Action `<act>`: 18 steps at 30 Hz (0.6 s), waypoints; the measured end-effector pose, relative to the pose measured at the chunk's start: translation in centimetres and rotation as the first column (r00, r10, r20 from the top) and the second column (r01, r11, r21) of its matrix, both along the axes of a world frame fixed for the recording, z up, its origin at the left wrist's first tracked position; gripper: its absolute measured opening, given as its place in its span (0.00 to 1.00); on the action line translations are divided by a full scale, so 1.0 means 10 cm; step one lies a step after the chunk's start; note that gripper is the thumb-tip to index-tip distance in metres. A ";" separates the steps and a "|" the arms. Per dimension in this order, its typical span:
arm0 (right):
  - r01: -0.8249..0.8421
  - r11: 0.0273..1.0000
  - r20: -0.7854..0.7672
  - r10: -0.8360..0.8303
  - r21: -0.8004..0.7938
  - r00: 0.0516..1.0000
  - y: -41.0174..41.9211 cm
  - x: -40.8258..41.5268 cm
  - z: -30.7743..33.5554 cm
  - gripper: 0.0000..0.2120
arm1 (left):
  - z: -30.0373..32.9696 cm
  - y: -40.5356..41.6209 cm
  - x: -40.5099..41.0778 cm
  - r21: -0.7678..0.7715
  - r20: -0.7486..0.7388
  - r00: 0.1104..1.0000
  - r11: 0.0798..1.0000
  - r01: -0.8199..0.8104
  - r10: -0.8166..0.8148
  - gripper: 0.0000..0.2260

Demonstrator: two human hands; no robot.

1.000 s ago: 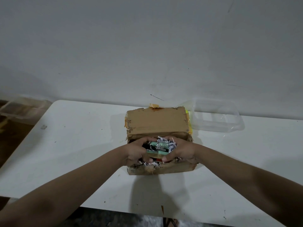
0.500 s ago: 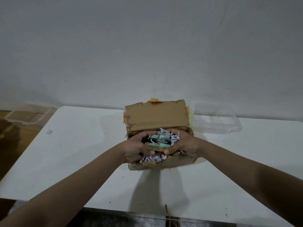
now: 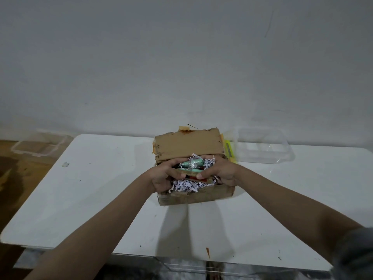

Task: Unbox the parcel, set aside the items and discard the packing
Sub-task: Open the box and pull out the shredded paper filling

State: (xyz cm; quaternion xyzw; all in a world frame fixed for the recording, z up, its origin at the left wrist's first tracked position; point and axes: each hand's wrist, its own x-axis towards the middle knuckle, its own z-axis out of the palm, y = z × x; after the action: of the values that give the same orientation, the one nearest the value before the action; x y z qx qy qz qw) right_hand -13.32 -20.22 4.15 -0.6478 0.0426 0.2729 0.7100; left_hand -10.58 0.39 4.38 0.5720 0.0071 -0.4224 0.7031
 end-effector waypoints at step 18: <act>0.032 0.990 -0.026 -0.029 0.139 0.999 -0.10 0.08 -0.15 0.25 | -0.03 0.01 0.08 0.000 0.055 0.998 1.000 0.023 -0.023 0.29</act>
State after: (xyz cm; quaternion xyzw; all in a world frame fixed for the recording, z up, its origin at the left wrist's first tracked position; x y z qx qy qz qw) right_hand -12.48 -21.21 2.64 -0.5927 0.0417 0.2719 0.7570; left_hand -9.83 0.49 4.12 0.5835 -0.0190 -0.4145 0.6981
